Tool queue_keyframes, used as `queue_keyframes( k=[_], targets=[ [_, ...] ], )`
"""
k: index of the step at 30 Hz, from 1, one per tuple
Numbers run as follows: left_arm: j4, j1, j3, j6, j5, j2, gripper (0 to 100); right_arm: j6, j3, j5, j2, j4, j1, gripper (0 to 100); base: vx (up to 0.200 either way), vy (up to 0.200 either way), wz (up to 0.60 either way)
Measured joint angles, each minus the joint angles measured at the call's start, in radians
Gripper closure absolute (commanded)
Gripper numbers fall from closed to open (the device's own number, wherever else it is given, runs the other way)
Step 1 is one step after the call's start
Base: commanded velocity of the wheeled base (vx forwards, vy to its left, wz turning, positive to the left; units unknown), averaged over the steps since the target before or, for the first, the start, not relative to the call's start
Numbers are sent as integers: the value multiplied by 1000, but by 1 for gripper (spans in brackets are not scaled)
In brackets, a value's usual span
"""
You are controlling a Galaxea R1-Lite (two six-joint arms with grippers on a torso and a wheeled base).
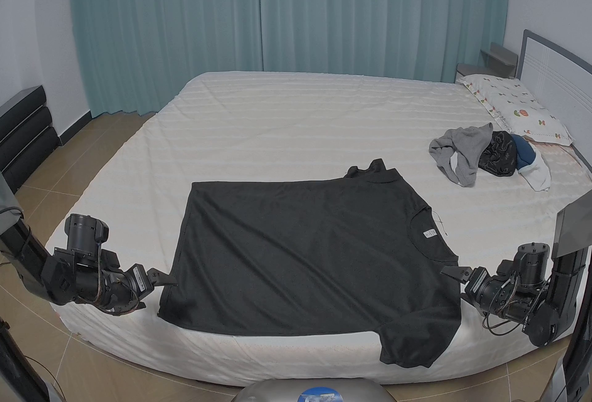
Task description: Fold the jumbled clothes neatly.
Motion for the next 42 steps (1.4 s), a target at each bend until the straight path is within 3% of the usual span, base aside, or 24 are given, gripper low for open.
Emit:
queue_keyframes(
  k=[8,16,24,25,42],
  targets=[
    [6,24,-26,110,-18,110,0,0,5,2,-5,0,8,0,0,0,0],
    [15,4,-73,116,-9,163,0,-1,6,1,-7,0,10,0,0,0,0],
    [10,-43,-81,110,56,190,0,-2,5,-1,-8,0,10,0,0,0,0],
    [10,-44,-82,110,56,191,100,-3,5,-1,-9,0,10,0,0,0,0],
    [53,-39,-62,109,109,187,100,-7,3,-4,-20,0,4,0,0,0,0]
  ],
)
